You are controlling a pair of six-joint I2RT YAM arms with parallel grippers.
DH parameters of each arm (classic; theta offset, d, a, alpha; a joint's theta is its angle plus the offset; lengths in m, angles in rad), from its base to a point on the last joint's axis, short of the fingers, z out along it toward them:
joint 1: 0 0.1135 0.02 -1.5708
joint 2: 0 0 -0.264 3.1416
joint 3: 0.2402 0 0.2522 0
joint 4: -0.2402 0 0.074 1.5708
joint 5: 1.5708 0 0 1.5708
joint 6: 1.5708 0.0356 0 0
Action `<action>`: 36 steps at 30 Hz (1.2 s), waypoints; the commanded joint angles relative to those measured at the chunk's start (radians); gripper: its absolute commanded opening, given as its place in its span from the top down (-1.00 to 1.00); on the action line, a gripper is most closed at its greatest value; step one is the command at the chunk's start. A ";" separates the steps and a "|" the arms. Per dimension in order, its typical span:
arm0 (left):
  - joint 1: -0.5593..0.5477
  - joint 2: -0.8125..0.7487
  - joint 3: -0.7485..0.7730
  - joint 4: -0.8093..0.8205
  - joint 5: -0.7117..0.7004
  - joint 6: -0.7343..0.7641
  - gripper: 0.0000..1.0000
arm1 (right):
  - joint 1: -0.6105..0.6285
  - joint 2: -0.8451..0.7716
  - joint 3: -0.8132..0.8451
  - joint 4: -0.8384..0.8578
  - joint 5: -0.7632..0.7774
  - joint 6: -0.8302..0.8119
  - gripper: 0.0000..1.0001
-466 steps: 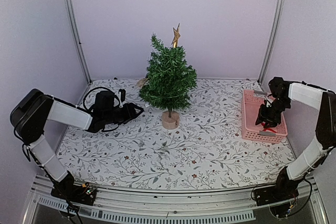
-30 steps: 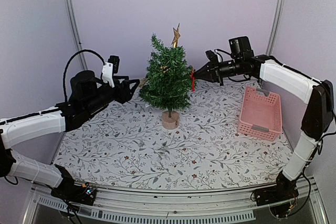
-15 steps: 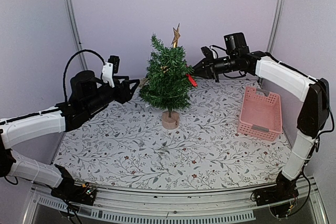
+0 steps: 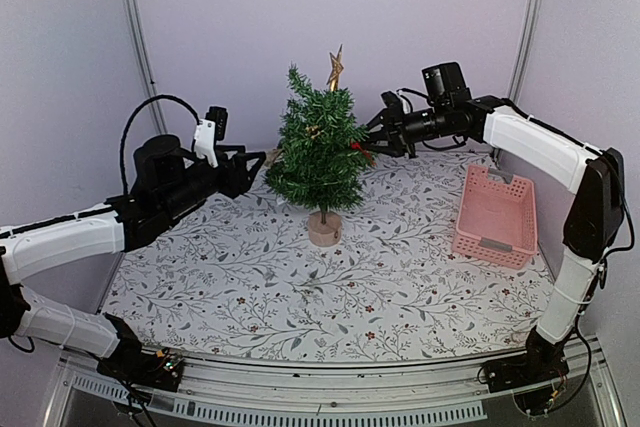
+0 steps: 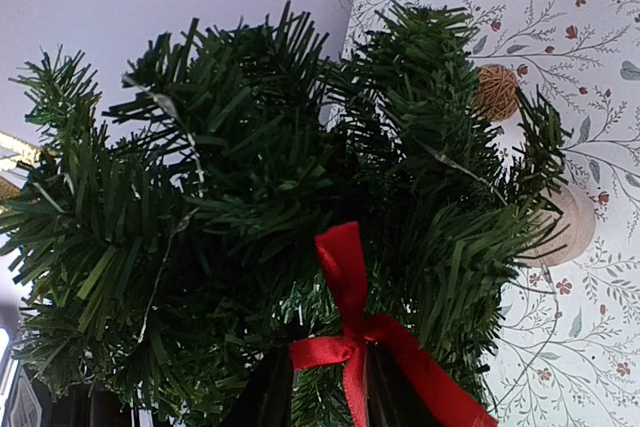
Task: Decorate the small christmas tree
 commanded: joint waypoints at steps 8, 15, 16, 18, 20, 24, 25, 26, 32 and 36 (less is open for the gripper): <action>0.012 -0.019 -0.019 0.017 0.004 0.002 -0.19 | -0.005 -0.051 0.031 -0.065 0.050 -0.040 0.22; 0.012 -0.023 -0.024 0.022 0.002 -0.004 -0.19 | -0.010 -0.080 0.031 -0.050 0.015 -0.059 0.04; 0.013 -0.023 -0.025 0.022 0.001 -0.004 -0.19 | -0.012 -0.083 0.031 -0.045 0.007 -0.060 0.03; 0.013 -0.025 -0.028 0.024 -0.002 -0.006 -0.19 | -0.014 -0.092 0.029 -0.033 -0.006 -0.064 0.02; 0.012 -0.028 -0.032 0.025 -0.008 -0.009 -0.20 | -0.019 -0.103 0.023 -0.017 -0.018 -0.069 0.00; 0.013 -0.033 -0.038 0.027 -0.010 -0.013 -0.20 | -0.033 -0.127 -0.003 0.029 -0.059 -0.065 -0.01; 0.013 -0.033 -0.040 0.027 -0.011 -0.014 -0.20 | -0.036 -0.131 -0.010 0.045 -0.069 -0.062 -0.01; 0.013 -0.034 -0.041 0.027 -0.011 -0.016 -0.20 | -0.040 -0.139 -0.018 0.060 -0.078 -0.059 -0.02; 0.013 -0.038 -0.045 0.025 -0.012 -0.020 -0.20 | -0.055 -0.167 -0.055 0.176 -0.152 -0.037 -0.06; 0.013 -0.044 -0.056 0.025 -0.032 -0.034 -0.20 | -0.079 -0.192 -0.094 0.229 -0.164 -0.023 -0.06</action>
